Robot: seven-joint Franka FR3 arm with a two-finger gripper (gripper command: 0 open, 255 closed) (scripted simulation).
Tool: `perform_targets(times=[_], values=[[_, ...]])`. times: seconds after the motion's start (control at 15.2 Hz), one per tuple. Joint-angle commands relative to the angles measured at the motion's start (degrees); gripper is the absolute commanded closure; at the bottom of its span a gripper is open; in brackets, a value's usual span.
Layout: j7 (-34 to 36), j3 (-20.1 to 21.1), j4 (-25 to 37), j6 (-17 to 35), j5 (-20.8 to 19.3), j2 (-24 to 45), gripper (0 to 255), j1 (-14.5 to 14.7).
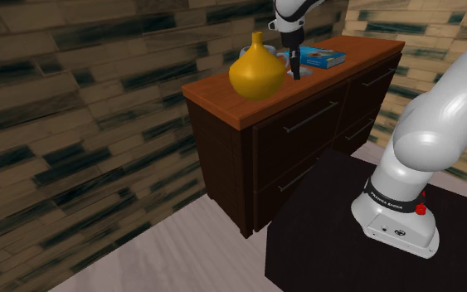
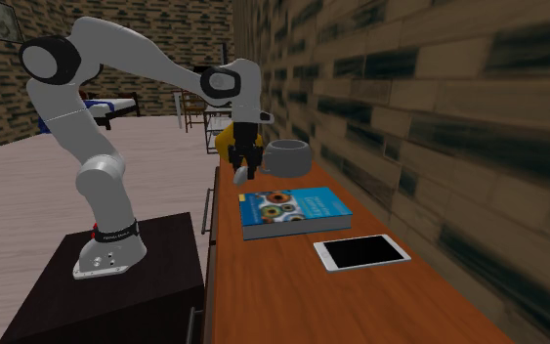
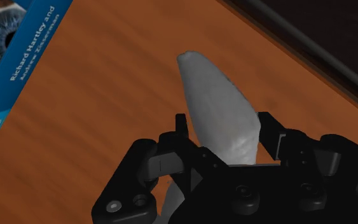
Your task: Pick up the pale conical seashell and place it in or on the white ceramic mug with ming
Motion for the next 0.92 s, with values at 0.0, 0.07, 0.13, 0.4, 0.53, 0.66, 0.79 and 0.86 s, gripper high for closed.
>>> perform_targets(times=[0.0, 0.07, 0.13, 0.4, 0.53, 0.66, 0.79, 0.86], values=[[0.00, 0.00, 0.00, 0.00, 0.00, 0.00, 255, 0.00], [0.00, 0.00, 0.00, 0.00, 0.00, 0.00, 255, 0.00], [0.00, 0.00, 0.00, 0.00, 0.00, 0.00, 255, 0.00], [0.00, 0.00, 0.00, 0.00, 0.00, 0.01, 255, 0.00], [0.01, 0.00, -0.01, 0.01, 0.00, 0.00, 255, 0.00], [-0.31, 0.15, 1.25, -1.51, 0.11, -0.29, 255, 0.05], [-0.62, 0.29, 2.55, -3.02, 0.23, -0.53, 255, 0.10], [-0.78, 0.36, 3.22, -3.77, 0.29, -0.63, 255, 0.13]])
